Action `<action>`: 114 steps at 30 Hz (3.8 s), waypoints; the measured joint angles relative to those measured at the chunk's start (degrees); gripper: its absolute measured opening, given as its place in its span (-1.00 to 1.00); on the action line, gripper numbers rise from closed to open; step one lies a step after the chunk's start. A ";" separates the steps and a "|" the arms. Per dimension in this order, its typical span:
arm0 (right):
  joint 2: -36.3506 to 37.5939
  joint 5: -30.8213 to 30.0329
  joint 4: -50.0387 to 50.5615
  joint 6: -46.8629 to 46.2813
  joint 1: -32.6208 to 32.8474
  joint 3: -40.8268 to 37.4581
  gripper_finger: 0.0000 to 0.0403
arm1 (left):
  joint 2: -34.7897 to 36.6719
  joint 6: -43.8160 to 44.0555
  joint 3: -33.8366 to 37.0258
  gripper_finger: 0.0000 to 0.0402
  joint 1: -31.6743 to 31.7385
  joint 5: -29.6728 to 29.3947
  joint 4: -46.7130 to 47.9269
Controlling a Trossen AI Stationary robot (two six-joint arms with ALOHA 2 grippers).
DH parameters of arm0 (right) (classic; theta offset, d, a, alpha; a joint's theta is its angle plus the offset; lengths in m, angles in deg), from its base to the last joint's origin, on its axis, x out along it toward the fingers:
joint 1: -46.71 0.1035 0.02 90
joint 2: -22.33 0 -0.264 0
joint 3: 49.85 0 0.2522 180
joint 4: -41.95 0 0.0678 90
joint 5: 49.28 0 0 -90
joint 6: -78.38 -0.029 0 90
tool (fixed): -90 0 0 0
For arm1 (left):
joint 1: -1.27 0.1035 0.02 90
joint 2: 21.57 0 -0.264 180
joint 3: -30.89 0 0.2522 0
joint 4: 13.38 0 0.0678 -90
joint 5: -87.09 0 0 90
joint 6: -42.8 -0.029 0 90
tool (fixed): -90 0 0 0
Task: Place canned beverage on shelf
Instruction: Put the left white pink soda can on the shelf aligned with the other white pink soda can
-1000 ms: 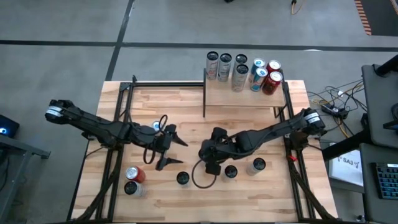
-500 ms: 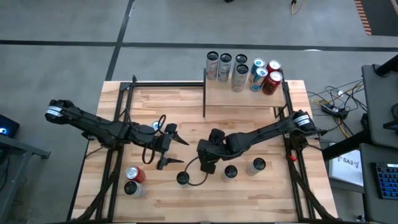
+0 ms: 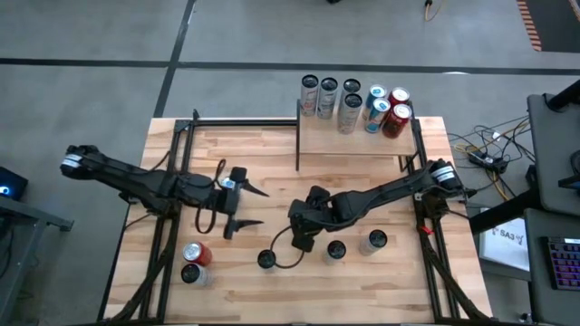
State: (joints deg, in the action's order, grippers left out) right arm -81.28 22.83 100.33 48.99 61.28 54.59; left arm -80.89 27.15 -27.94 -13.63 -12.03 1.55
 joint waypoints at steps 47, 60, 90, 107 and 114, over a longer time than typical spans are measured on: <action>8.55 -5.35 34.63 -5.50 -14.76 32.00 0.21 | 4.21 -17.77 -0.20 0.61 0.39 -8.13 -1.62; 8.26 0.12 33.90 -0.49 -32.10 33.42 0.21 | 4.21 -26.38 0.10 0.61 3.80 -10.49 -1.85; 1.69 1.55 34.34 3.66 -34.47 33.09 0.21 | 4.14 -18.62 1.40 0.61 22.98 8.34 -2.49; 0.24 1.33 32.54 4.64 -34.47 33.07 0.39 | 4.14 -18.31 1.41 0.61 22.99 8.32 -2.89; 0.09 1.36 31.60 6.10 -34.47 34.43 0.42 | 4.14 -18.31 1.41 0.61 22.99 8.29 -2.89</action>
State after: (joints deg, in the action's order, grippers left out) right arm -81.20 24.19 131.93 55.09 26.81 89.02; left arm -76.75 8.84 -26.53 9.37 -3.73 -1.34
